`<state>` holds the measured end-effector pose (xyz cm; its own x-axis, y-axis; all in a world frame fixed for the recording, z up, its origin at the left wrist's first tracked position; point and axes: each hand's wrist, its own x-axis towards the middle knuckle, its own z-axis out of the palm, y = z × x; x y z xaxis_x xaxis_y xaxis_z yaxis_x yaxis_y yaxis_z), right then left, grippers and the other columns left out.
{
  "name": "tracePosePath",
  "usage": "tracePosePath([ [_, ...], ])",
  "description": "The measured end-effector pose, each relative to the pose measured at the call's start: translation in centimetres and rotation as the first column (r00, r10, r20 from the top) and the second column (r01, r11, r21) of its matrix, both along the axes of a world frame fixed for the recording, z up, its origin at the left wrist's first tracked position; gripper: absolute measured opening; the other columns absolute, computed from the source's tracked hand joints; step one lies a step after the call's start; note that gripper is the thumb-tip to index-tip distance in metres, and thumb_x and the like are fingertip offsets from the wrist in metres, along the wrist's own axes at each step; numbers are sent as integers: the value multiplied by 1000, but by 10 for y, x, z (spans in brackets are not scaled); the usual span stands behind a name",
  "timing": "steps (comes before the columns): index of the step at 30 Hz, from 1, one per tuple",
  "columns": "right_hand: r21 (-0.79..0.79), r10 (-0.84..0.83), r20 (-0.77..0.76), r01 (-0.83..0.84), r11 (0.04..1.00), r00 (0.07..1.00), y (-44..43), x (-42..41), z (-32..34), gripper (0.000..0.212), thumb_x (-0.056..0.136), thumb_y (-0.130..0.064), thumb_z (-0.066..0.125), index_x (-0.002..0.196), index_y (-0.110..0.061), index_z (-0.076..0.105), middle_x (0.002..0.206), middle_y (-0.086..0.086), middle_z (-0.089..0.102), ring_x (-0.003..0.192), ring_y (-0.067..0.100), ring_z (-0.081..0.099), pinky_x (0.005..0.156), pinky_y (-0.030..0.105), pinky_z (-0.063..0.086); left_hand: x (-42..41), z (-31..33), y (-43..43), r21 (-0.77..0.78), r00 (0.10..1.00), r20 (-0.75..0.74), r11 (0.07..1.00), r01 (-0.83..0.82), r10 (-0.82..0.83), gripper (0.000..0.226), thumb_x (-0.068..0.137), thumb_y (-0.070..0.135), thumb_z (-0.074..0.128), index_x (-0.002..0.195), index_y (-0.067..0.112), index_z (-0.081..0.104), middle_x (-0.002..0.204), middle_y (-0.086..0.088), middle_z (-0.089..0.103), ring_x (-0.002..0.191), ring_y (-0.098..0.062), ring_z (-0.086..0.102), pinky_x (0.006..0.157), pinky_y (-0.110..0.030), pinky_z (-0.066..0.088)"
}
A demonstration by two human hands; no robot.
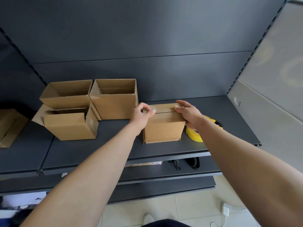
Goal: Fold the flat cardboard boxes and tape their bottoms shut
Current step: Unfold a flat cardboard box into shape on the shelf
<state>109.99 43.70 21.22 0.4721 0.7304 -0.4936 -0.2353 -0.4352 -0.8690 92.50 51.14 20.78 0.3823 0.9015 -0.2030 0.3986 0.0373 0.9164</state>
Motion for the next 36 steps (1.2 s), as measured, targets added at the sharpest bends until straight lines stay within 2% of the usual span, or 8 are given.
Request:
tracePosePath([
  [2,22,7,45,-8,1000,999,-1,-2,-5,39,95,-24,60,133,-30,52,118,2,54,94,19,60,72,30,54,3,-1,-1,7,1000,2,1000,-26,26,15,90,26,63,83,21,51,120,-6,50,101,-16,45,80,-25,35],
  [6,16,35,166,-38,999,985,1,-1,-13,44,92,-34,61,135,-35,49,135,4,48,115,25,56,100,44,48,12,1,0,-2,998,-10,998,-58,58,14,92,20,60,95,14,48,110,-1,48,96,-14,45,61,-15,34],
  [11,36,46,67,-48,998,997,-7,5,-8,45,95,-36,57,139,-29,47,132,1,53,118,23,56,104,42,45,17,8,7,-53,996,-56,996,-71,68,14,92,13,60,97,14,46,109,-2,50,93,-16,48,58,-16,34],
  [17,-100,-46,206,68,993,977,-30,40,-7,45,99,-36,50,136,-11,48,130,8,58,110,22,55,96,37,43,22,9,8,-30,989,-100,993,-112,109,7,94,13,56,96,13,50,105,-2,51,94,-16,48,77,-25,38],
  [20,-119,72,291,-38,992,954,-19,37,4,60,92,-51,54,136,-11,48,131,9,56,117,26,54,99,39,44,23,8,8,-48,984,-109,988,-150,144,6,94,15,56,97,14,52,105,-2,53,95,-17,48,78,-28,37],
  [24,-159,277,222,-246,956,935,8,16,15,58,83,-62,58,125,-23,50,121,8,60,111,29,59,97,47,49,29,10,6,-88,981,-76,979,-184,178,12,93,17,58,103,15,52,110,-3,53,102,-20,50,80,-29,36],
  [29,-155,260,207,-231,961,943,24,14,7,63,87,-43,65,137,-15,37,124,7,55,110,27,58,97,45,49,36,10,4,-259,972,-39,937,-234,232,60,93,32,59,145,20,30,145,-3,37,129,-26,40,107,-41,35],
  [36,-118,224,107,-212,970,969,27,28,10,68,89,-26,67,145,-15,30,123,6,51,106,24,56,91,37,50,49,18,-1,-246,950,-23,920,-307,311,54,92,19,62,141,19,40,141,-3,47,126,-27,46,107,-44,38],
])
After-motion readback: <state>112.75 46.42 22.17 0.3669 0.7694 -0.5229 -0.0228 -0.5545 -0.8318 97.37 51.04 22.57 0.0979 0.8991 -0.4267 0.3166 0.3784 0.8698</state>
